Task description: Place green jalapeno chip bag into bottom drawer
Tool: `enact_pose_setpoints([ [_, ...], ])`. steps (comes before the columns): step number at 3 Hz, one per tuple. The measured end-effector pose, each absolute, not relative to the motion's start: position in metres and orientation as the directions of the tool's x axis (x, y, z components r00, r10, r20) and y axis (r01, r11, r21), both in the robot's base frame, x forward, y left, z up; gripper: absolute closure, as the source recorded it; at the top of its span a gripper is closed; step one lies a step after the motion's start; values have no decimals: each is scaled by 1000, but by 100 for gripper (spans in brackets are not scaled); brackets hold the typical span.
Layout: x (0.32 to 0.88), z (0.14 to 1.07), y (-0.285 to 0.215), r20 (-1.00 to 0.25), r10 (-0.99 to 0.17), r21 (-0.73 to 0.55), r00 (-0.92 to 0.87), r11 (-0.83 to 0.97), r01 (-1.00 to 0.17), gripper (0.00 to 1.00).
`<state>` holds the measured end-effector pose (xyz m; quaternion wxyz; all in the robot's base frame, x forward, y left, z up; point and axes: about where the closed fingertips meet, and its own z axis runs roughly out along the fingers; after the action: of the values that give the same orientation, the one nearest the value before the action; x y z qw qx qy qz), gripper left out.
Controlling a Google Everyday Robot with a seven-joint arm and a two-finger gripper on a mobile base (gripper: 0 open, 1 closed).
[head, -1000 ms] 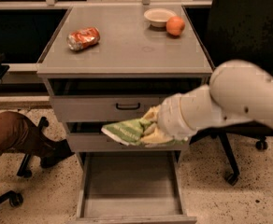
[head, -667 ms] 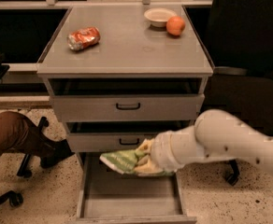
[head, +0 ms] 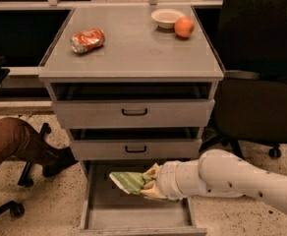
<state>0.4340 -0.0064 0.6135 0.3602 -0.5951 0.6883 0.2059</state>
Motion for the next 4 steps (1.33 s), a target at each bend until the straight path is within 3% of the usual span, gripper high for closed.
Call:
enact_pose_setpoints([
  [2,441,599,5,-779,-626,-134,-24,204,-970,100],
  [4,518,524,72,-857,-509,-233,74,255,-938,100],
])
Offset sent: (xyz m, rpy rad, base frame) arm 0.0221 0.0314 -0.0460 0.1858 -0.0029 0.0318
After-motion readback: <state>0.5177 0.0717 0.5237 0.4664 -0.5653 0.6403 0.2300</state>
